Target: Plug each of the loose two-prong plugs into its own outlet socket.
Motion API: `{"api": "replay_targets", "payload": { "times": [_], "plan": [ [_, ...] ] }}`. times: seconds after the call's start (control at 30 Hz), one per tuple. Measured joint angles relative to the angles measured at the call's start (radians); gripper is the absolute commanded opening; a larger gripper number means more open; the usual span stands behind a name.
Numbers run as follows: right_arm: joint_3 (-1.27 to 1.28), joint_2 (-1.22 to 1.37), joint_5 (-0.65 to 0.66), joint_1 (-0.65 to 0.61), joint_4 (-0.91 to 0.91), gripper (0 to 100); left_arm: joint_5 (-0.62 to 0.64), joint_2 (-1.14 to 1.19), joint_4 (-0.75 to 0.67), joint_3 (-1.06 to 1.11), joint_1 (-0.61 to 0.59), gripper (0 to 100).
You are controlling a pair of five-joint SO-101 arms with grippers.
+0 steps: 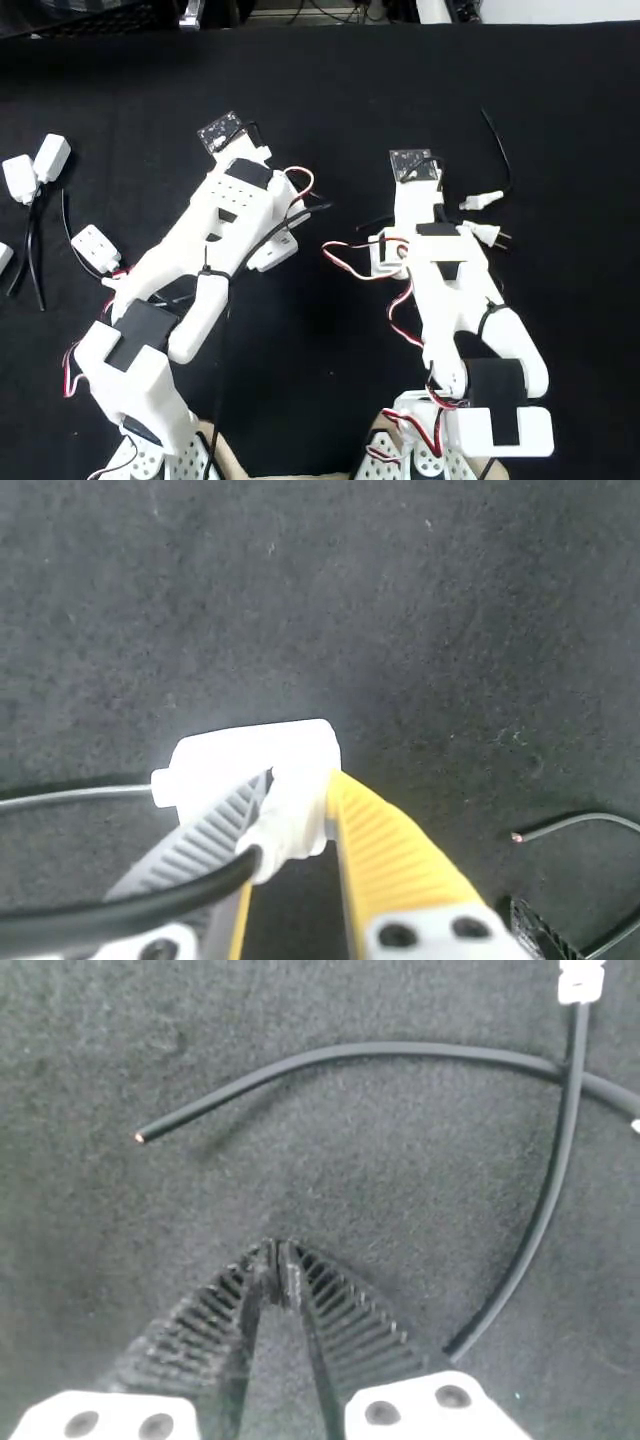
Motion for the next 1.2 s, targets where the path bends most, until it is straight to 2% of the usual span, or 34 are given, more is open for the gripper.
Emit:
{"api": "replay_targets", "payload": {
  "times": [0.4,0.97,1.07,1.2],
  "plan": [
    [0.000,0.000,0.000,0.000,-0.002,1.1,-0.021,-0.021,-0.037,0.077,-0.015,2],
    [0.000,0.000,0.000,0.000,-0.002,1.1,-0.213,-0.048,-0.044,0.133,-0.249,2],
    [0.000,0.000,0.000,0.000,-0.002,1.1,-0.267,-0.048,-0.137,0.152,-0.264,3],
    [0.000,0.000,0.000,-0.002,-0.002,1.1,-0.385,-0.044,-0.348,0.189,-0.284,3]
  ]
}}
